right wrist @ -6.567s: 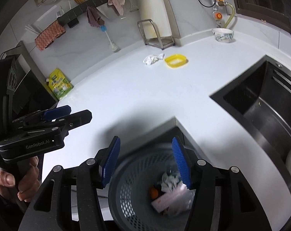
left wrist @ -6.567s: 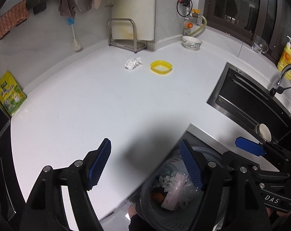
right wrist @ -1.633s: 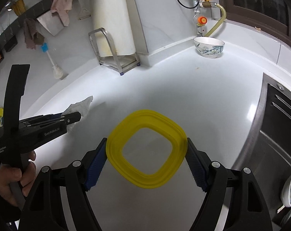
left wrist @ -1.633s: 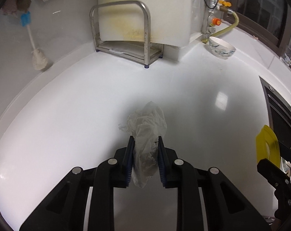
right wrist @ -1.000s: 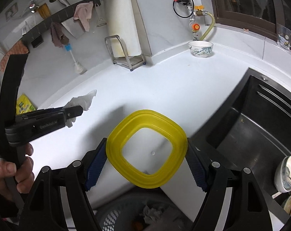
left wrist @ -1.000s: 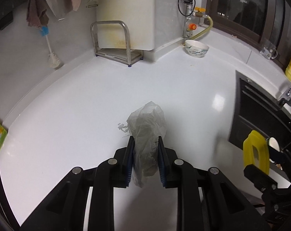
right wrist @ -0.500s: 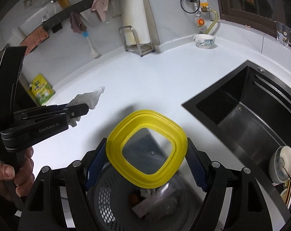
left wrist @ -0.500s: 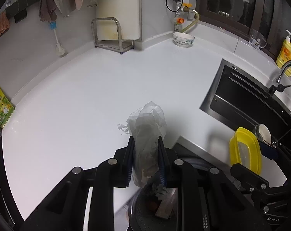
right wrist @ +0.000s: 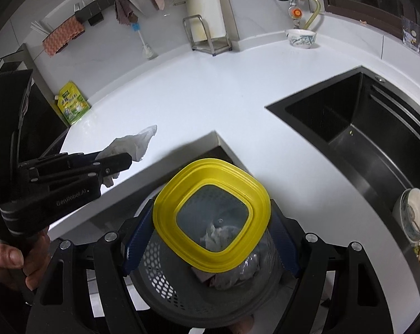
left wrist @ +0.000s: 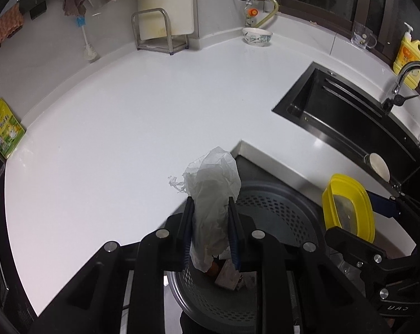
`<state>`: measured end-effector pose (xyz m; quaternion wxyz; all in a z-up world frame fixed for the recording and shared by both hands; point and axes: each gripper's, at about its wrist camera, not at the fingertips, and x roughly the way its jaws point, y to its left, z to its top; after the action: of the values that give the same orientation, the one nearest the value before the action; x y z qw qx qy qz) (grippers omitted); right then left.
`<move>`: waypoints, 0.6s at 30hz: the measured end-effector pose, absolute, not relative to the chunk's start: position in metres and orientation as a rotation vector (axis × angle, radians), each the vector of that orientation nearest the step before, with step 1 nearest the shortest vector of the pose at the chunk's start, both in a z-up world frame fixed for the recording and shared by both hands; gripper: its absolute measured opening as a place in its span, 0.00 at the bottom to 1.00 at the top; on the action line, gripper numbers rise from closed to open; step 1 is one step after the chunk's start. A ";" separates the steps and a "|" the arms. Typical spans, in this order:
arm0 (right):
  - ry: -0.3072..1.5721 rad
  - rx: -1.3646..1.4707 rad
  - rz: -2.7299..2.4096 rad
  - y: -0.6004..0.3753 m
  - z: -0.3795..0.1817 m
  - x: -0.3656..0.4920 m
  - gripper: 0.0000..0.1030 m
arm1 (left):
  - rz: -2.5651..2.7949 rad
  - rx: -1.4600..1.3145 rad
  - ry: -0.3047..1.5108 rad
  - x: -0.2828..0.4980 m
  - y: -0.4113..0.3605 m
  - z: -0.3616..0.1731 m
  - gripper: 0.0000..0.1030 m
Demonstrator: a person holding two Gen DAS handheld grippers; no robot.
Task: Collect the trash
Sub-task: 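Carry the yellow lid and tissue over the grey basket, then open both tools to drop the lid and tissue into the basket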
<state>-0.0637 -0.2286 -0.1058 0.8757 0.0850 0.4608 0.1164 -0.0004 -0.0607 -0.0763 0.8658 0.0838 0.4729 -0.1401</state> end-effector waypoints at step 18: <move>1.118 0.191 0.289 -0.213 -0.166 -0.067 0.73 | -0.264 0.151 1.123 -0.014 -0.055 -0.130 0.28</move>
<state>-0.0669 -0.2129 -0.1660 0.8335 0.0902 0.5278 0.1365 -0.0144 -0.0550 -0.1299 0.8355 0.0713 0.5304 -0.1246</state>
